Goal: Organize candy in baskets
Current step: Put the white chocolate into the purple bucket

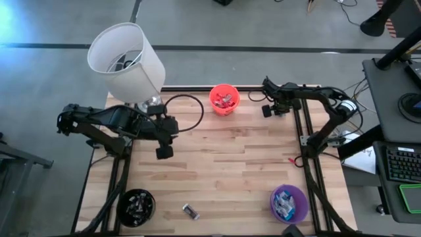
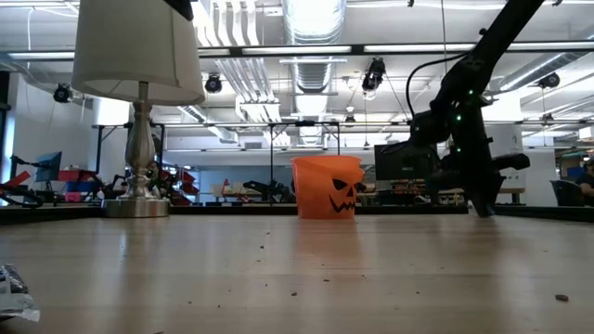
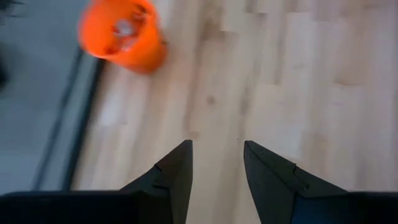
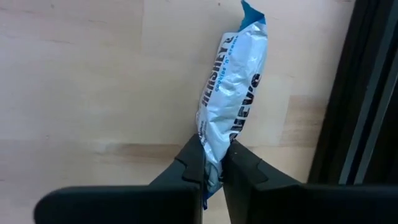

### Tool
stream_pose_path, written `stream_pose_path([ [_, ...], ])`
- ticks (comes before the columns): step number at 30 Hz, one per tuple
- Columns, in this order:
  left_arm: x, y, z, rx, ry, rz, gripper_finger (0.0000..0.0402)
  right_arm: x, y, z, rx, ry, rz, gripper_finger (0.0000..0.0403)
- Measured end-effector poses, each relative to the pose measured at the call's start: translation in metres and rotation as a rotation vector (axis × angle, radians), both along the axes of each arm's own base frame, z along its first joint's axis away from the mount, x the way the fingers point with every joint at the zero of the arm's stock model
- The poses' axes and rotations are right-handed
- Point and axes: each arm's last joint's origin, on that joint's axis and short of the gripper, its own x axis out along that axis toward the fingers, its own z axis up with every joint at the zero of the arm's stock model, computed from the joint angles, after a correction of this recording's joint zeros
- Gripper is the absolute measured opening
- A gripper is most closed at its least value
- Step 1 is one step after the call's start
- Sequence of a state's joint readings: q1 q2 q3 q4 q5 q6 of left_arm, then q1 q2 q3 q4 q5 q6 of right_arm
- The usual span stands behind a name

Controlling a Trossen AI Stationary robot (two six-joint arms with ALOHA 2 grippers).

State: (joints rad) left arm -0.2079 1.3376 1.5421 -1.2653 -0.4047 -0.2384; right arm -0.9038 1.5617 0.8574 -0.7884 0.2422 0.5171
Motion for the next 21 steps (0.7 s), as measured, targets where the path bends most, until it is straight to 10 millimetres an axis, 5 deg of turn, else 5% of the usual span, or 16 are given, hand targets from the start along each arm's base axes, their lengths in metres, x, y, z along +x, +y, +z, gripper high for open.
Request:
stream_pose_path([
  [9,-0.005,0.006,0.000,0.183,0.033,0.062,0.0126,-0.001,0.033,0.037,0.031,-0.032,0.079,0.0023],
  [21,-0.010,0.012,0.000,0.337,0.068,0.128,0.0126,-0.024,0.099,0.108,-0.007,-0.339,0.068,0.0022],
])
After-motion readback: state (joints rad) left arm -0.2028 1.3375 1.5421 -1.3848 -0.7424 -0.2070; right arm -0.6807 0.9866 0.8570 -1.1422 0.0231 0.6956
